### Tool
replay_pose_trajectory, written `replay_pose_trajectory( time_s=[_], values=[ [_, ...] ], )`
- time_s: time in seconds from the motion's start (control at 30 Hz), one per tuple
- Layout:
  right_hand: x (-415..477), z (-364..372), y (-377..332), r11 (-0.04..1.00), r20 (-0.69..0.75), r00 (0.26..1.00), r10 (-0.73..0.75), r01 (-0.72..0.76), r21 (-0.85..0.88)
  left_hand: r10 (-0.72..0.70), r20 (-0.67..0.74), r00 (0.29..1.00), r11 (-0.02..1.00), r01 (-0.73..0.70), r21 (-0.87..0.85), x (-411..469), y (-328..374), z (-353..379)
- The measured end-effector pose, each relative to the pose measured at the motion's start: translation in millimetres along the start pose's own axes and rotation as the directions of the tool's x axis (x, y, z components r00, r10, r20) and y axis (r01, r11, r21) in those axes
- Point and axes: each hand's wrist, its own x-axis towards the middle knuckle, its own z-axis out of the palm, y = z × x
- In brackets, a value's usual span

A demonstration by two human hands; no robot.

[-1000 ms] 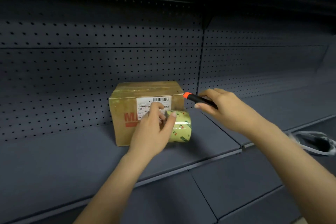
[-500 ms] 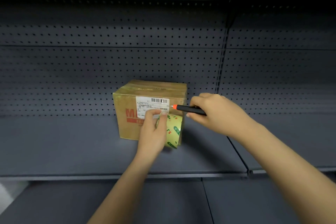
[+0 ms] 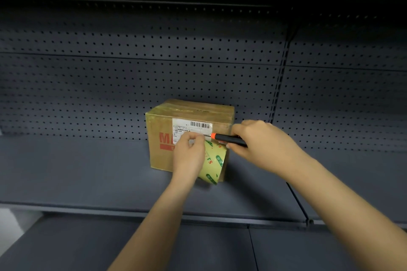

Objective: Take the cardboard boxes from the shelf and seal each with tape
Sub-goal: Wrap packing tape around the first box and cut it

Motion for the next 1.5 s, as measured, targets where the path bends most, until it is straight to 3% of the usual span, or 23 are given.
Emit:
replay_pose_trajectory(
  time_s=[0.43, 0.8, 0.97, 1.07, 1.23, 1.5],
  values=[
    [-4, -7, -11, 0.992, 0.017, 0.997, 0.08, -0.078, -0.095, 0.08, -0.126, 0.989, 0.994, -0.07, 0.083, 3, 0, 9],
    [-28, -11, 9, 0.968, 0.053, 0.981, 0.188, -0.176, -0.178, 0.088, -0.123, 0.989, 0.991, -0.073, 0.116, 5, -2, 8],
    [-39, 14, 31, 0.967, 0.185, 0.949, 0.254, -0.247, -0.059, 0.102, -0.103, 0.989, 0.991, -0.092, 0.096, 4, -2, 6],
    [-40, 55, 41, 0.969, 0.283, 0.938, 0.2, -0.232, 0.084, 0.114, -0.095, 0.989, 0.992, -0.108, 0.067, 1, -2, 5],
    [-46, 94, 56, 0.933, 0.295, 0.95, 0.102, -0.195, 0.304, 0.13, -0.107, 0.986, 0.991, -0.128, 0.032, 0, -6, 7],
    [-45, 119, 65, 0.938, 0.26, 0.952, 0.163, -0.231, 0.258, 0.088, -0.118, 0.989, 0.995, -0.083, 0.048, 5, -13, 6]
  ],
)
